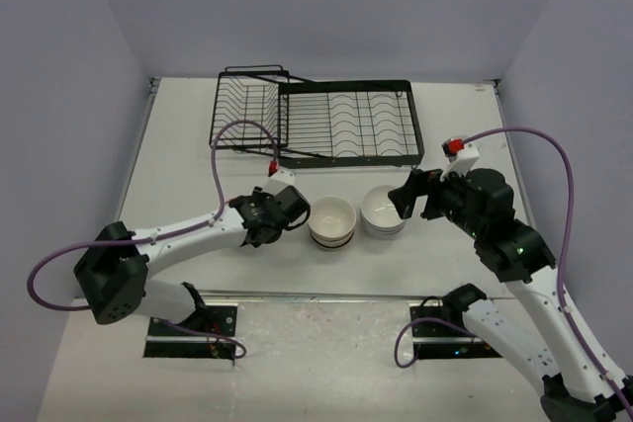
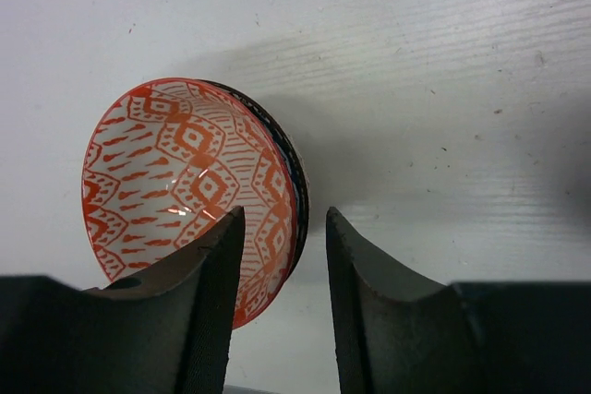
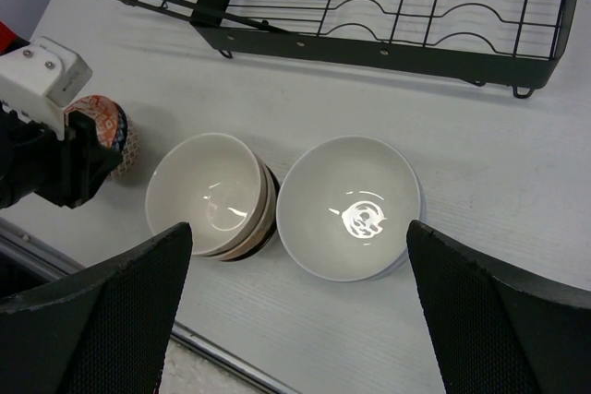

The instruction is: Unload the bowls from the dish rack

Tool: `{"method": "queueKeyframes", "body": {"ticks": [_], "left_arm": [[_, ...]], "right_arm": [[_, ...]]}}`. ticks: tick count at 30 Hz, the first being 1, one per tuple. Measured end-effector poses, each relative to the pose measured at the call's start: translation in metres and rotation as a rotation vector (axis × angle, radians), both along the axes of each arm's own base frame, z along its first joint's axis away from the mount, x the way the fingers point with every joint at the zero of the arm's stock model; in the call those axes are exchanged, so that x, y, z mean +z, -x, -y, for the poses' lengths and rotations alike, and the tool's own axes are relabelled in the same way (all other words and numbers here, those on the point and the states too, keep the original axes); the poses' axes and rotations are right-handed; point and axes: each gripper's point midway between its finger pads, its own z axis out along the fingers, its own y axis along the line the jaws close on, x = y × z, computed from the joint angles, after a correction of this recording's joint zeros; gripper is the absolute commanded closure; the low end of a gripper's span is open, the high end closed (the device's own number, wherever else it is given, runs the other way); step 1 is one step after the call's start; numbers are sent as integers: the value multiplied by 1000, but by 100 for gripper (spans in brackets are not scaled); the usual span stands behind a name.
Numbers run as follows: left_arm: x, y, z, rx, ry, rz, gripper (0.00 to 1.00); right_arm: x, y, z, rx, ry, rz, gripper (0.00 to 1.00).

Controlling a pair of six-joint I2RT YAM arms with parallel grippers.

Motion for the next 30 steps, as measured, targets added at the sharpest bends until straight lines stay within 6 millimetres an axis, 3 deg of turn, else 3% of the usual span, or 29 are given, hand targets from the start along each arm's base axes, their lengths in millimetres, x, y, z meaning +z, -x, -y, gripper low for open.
{"method": "queueKeyframes", "body": {"ticks": [4,6,7,8,10,14,19,24,27,30], "left_arm": [[14,1,-1,0,40,31,53],[25,0,0,0,74,57,38],[30,0,0,1,94,71,19],[37,0,0,0,112,87,9],[51,-2,2,11,160,120,0],[84,-18,-15,98,281,196,0],[145,-34,-85,312,419,397,0],[212,-17,-122,372,503,605,0],[229,2,-140,391,512,682,0],[229,20,-156,411,511,740,0]], "right_arm": [[0,0,0,0,0,0,1],[0,0,0,0,0,-1,1],[0,0,0,-1,0,-1,1],[-1,0,0,0,1,-2,1],[-1,-1,1,-8,3,-1,1],[1,-4,14,-84,20,13,1],[16,-3,48,-241,54,77,1],[44,9,77,-357,64,139,1],[48,17,87,-388,65,160,1],[44,26,95,-400,66,177,1]]}}
